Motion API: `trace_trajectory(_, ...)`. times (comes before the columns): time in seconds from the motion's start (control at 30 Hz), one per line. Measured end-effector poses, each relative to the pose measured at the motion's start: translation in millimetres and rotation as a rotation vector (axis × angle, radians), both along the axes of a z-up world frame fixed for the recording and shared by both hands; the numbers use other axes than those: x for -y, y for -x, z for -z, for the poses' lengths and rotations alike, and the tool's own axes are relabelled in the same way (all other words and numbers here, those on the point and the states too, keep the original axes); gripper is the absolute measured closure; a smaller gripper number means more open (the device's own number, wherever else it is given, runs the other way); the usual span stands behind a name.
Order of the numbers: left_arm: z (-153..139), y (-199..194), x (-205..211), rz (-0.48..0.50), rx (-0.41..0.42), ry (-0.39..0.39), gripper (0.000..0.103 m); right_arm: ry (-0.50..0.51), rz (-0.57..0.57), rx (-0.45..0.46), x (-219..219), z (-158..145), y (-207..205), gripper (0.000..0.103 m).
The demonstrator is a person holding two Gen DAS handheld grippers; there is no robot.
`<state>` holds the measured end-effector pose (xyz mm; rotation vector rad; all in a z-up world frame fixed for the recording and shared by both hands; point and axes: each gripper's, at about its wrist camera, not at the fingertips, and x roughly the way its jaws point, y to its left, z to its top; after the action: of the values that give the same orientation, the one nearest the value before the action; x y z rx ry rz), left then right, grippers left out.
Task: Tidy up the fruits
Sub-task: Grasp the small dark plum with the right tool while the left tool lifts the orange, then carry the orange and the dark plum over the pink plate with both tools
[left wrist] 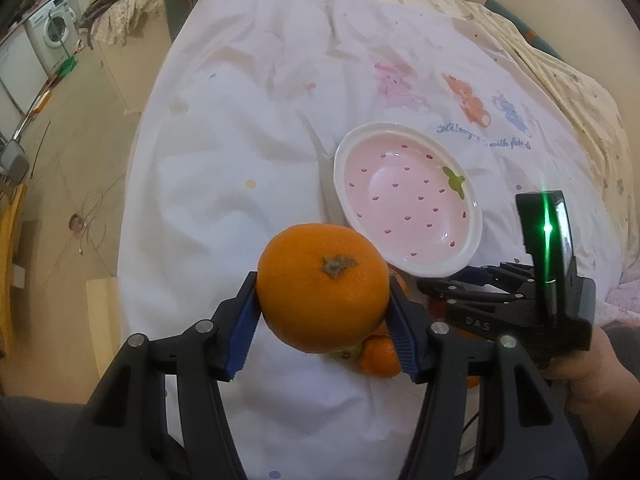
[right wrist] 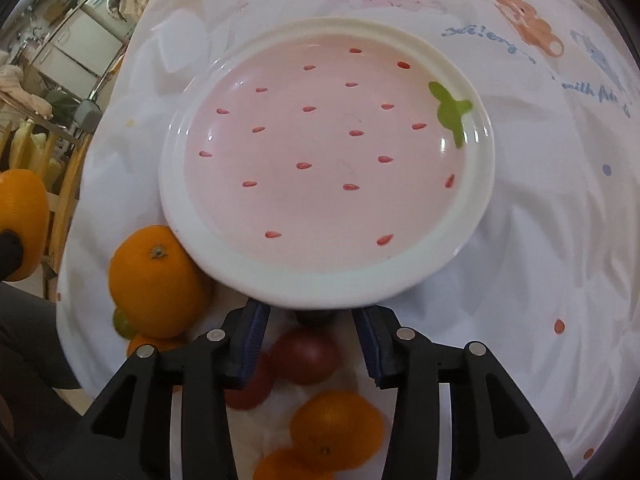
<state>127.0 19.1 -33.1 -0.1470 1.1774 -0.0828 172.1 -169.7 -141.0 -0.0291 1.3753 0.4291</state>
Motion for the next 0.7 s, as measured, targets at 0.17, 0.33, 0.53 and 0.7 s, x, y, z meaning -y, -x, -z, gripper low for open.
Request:
trace_trajectory(0.17, 1.1, -2.5, 3.0, 0.008, -0.005, 0.003, 0.048, -0.014, -0.023, 0.002, 3.6, -3.1, 4.2, 0.079)
trace_trajectory(0.33, 0.5, -1.2, 5.2, 0.017, 0.003, -0.001, 0.048, -0.047, -0.03, 0.027, 16.8, -30.1, 15.3, 0.079)
trace_trajectory(0.53, -0.2, 0.2, 4.5, 0.013, 0.013, -0.005, 0.048, -0.132, -0.022, 0.083, 30.3, -64.5, 27.1, 0.079)
trace_trajectory(0.7, -5.9, 1.2, 5.5, 0.007, 0.049, -0.013, 0.048, -0.192, 0.002, 0.172, 51.8, -95.3, 39.5, 0.079)
